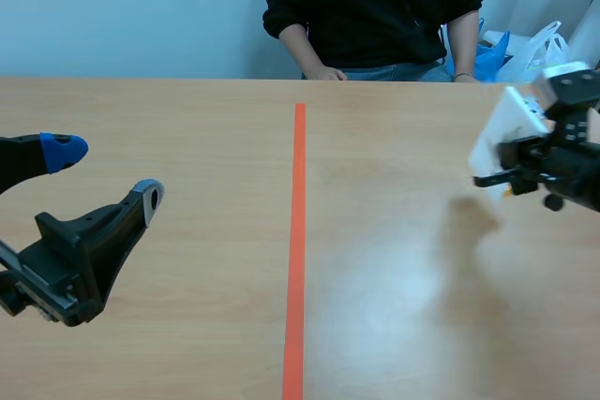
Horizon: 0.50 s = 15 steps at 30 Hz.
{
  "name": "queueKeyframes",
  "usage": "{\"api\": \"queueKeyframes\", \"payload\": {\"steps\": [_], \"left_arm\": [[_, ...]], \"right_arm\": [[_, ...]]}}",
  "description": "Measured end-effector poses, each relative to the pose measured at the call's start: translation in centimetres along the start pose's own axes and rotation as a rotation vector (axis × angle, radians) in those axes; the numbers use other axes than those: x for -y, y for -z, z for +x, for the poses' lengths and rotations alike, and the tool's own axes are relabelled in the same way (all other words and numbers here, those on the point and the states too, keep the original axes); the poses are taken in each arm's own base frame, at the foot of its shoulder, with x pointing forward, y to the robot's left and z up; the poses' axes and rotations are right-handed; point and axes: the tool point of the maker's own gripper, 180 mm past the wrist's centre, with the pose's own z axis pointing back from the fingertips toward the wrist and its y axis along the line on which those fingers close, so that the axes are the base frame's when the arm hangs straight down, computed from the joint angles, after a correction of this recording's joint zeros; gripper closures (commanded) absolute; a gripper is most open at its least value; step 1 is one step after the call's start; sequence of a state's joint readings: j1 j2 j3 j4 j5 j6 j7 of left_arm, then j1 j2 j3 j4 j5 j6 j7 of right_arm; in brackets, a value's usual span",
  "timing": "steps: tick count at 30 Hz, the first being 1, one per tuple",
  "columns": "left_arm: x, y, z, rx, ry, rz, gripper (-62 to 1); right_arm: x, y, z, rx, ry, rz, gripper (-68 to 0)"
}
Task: Sort the leaf by its shape. The table is split by an orange tape line. A compound leaf with several leaflets goes to the left side, a simple leaf with one blade goes to the right side. Return to the home posture when a red brick is placed on the table.
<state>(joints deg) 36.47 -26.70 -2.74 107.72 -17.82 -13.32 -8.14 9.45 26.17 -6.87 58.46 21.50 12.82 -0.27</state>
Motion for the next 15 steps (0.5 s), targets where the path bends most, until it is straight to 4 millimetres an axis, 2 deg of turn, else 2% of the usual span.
{"api": "queueKeyframes", "payload": {"steps": [4,7,9,15], "left_arm": [[0.0,0.0,0.0,0.0,0.0,0.0,-51.2],[0.0,0.0,0.0,0.0,0.0,0.0,-51.2],[0.0,0.0,0.0,-0.001,0.0,0.0,-51.2],[0.0,0.0,-0.1,-0.003,0.0,0.0,-51.2]], "right_arm": [[6.3,-3.0,-1.5,-0.007,0.09,-0.148,-6.2],[8.9,-4.9,-2.7,-0.018,0.135,-0.209,-6.2],[9.5,-5.7,-3.7,-0.037,0.143,-0.223,-6.2],[8.7,-7.3,-7.1,-0.104,0.169,-0.218,-6.2]]}}
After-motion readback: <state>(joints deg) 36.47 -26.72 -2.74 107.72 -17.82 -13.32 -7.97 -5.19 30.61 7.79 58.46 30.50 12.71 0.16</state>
